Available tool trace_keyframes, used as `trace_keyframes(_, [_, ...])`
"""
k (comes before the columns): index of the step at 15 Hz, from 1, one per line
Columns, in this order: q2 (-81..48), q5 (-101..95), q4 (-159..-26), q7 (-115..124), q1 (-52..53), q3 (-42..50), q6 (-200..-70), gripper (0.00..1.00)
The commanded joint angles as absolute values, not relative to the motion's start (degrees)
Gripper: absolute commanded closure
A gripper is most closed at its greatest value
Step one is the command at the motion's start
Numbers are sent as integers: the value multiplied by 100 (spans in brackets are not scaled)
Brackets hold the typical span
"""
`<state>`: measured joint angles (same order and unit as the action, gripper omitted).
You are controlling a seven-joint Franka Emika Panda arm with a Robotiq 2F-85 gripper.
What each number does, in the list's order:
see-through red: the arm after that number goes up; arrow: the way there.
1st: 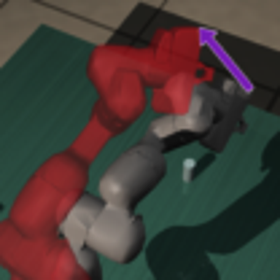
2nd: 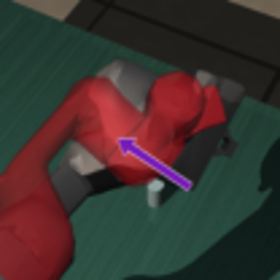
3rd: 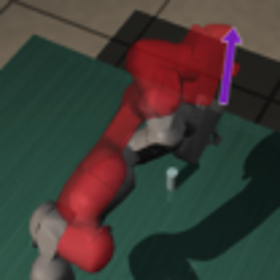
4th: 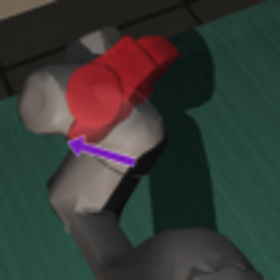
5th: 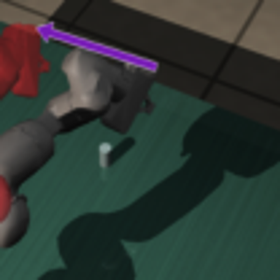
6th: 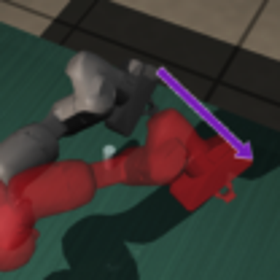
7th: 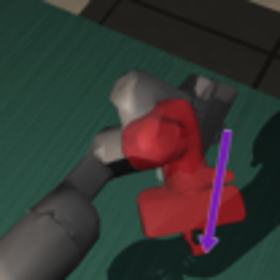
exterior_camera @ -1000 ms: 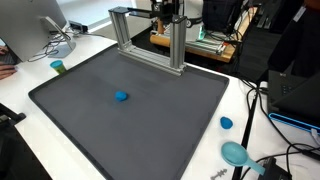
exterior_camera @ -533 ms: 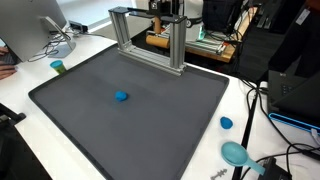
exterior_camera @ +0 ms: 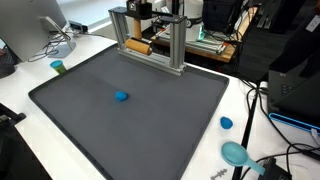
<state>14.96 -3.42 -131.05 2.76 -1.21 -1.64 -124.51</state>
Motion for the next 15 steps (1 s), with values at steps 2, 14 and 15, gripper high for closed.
trace_keyframes(2, [1023,-320,-12578,355,-132,-63,-12323,53])
trace_keyframes(14, [212,-1010,-12099,735,-177,-77,-13125,78])
trace_keyframes(15, [76,-969,-11968,756,-146,-81,-13119,78])
